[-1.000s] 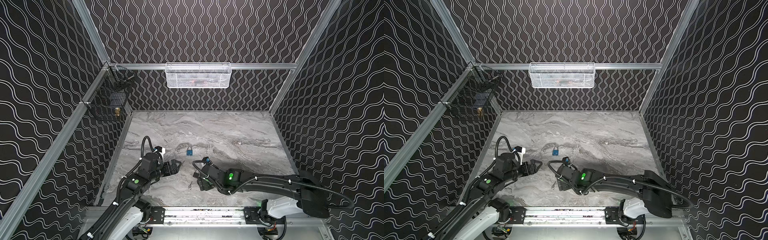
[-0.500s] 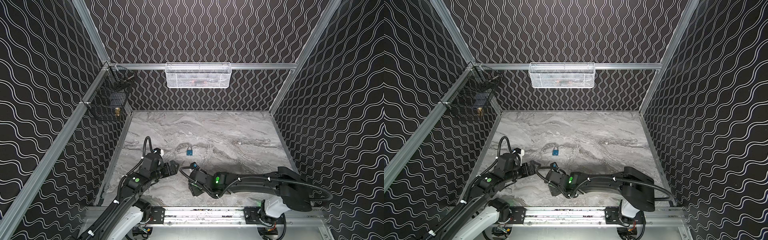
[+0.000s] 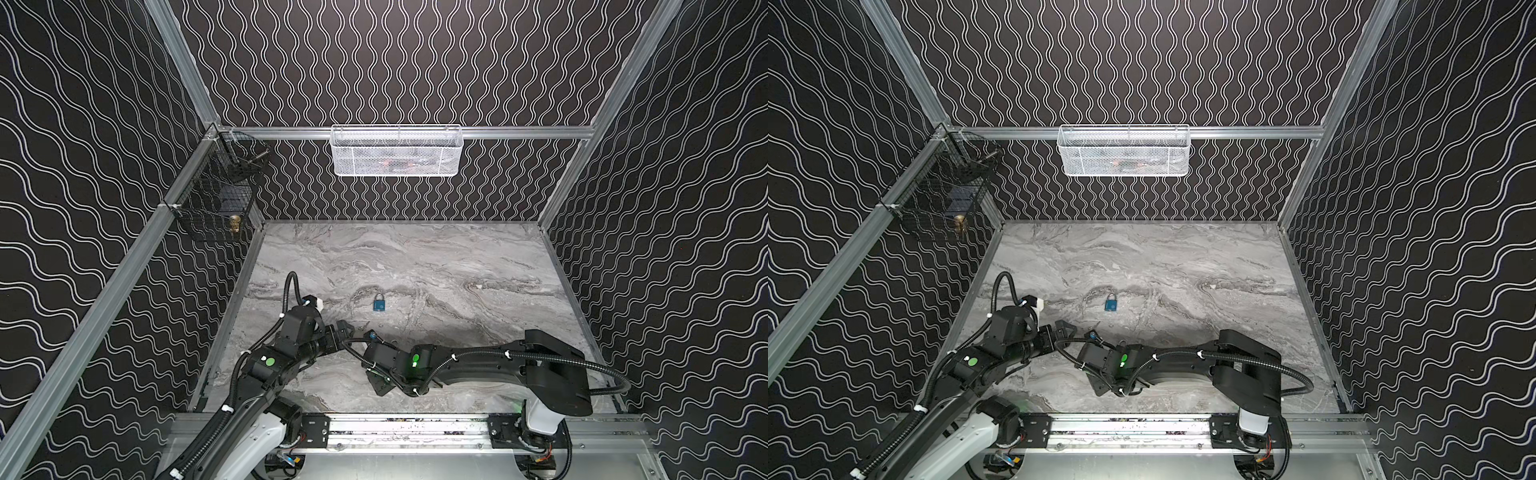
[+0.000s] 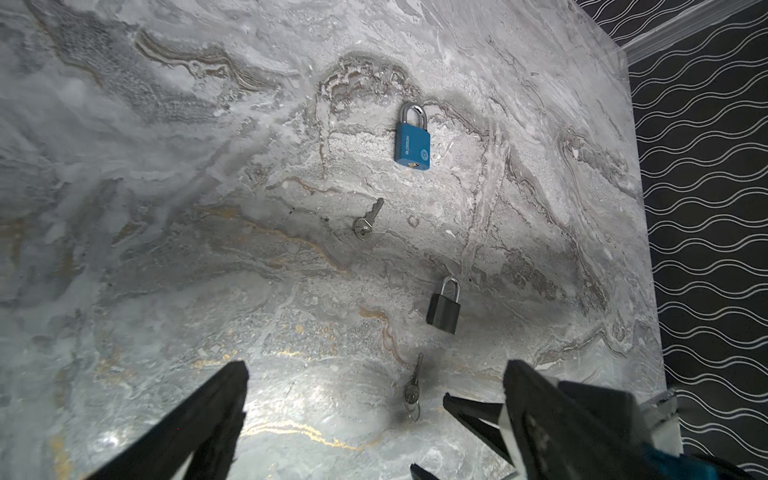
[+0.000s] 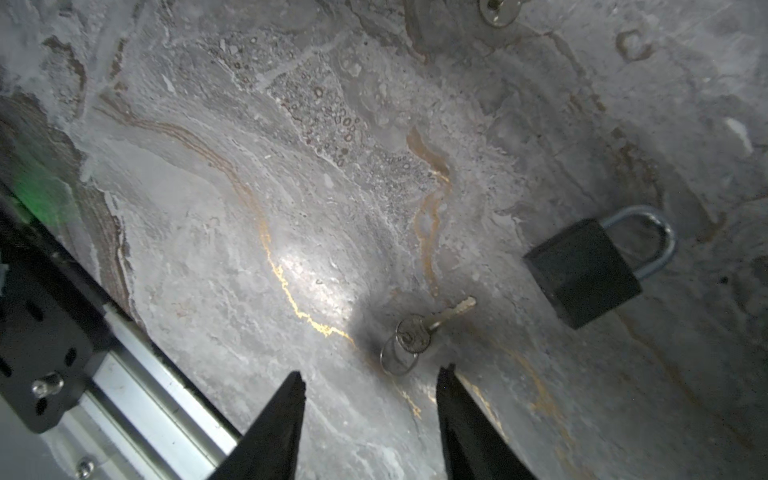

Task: Unlock with the key
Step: 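Lower the right gripper and close it on the key ring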

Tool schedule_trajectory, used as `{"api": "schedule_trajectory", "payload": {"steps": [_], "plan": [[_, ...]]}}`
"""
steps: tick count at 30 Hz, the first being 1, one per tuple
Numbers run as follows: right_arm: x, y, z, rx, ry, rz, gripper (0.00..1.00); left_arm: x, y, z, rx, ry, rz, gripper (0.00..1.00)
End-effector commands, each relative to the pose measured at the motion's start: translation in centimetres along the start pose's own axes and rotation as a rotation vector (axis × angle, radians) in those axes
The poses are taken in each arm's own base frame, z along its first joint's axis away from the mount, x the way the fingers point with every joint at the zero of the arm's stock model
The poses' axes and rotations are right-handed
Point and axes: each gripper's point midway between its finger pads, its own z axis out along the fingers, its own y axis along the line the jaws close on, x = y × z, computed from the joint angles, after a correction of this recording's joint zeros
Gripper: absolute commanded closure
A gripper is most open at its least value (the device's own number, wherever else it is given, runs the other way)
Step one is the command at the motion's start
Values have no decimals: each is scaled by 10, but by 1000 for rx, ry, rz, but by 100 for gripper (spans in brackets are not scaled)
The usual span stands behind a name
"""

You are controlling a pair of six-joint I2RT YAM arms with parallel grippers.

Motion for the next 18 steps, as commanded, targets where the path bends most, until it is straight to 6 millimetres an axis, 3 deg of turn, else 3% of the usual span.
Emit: {"api": "schedule_trajectory", "payload": {"steps": [1,18], "plan": [[1,-2,4,21,7,-20,48,-1,4,-3,-23,-8,-5,1],[12,-12,19,95,44,-52,63,-1,12,-8,-52,-35,-31,1]]}}
